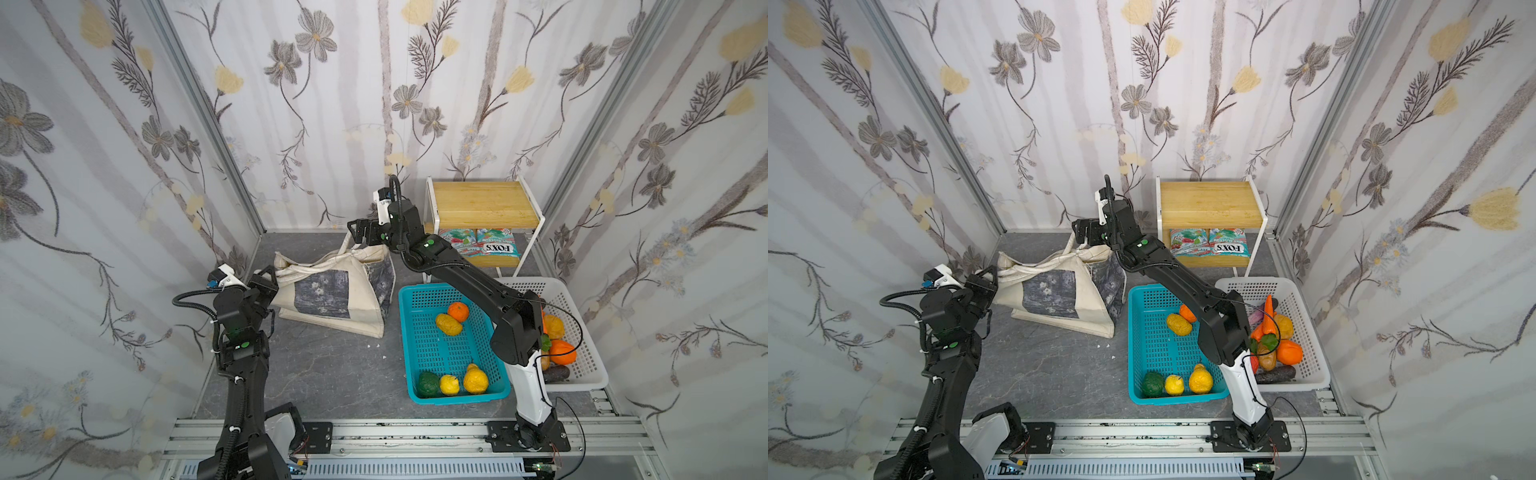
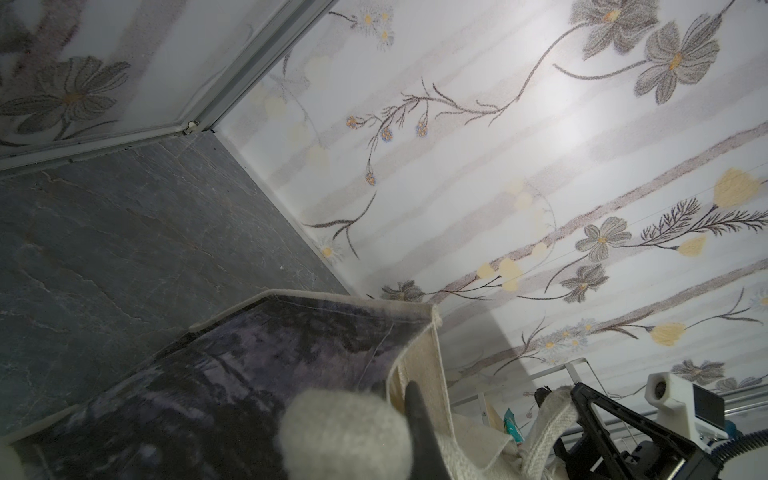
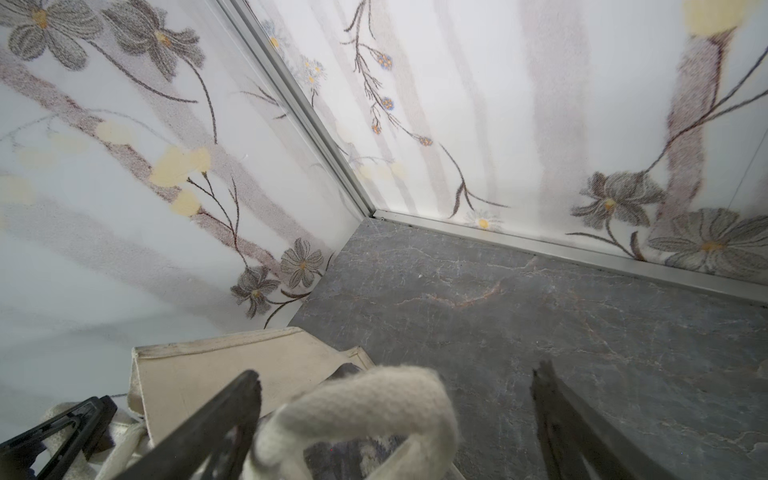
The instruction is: Place the food into the grocery bag and tie it
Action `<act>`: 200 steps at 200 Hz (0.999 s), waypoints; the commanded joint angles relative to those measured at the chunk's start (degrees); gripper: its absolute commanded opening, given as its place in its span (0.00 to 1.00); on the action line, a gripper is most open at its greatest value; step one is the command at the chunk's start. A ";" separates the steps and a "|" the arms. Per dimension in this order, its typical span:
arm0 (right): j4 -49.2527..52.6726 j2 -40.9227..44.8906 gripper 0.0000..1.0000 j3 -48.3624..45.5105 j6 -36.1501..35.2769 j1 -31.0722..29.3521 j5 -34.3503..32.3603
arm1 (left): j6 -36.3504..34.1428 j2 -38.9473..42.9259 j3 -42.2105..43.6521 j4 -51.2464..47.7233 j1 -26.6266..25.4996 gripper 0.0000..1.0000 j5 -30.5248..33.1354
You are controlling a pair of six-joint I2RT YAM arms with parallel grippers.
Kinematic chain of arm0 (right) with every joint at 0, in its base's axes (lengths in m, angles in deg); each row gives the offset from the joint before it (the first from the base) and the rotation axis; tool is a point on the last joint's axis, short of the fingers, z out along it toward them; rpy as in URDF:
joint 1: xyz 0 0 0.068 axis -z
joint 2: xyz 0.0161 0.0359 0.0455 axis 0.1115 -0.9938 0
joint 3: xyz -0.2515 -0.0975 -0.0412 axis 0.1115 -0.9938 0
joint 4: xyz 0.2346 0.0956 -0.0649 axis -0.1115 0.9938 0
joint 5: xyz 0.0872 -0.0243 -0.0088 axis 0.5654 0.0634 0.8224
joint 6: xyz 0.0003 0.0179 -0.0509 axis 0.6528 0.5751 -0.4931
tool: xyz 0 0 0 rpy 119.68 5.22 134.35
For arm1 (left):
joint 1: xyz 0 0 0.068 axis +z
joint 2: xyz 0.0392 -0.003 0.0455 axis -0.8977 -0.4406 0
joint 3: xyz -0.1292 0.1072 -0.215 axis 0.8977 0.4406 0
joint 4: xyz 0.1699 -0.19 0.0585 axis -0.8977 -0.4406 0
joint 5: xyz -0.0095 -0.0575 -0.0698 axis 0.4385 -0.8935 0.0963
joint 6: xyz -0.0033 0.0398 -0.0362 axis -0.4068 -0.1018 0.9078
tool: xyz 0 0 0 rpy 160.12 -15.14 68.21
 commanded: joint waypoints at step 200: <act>0.58 4.71 0.00 0.39 -9.08 2.71 -26.78 | 6.39 -3.05 -5.44 0.85 5.04 0.00 5.91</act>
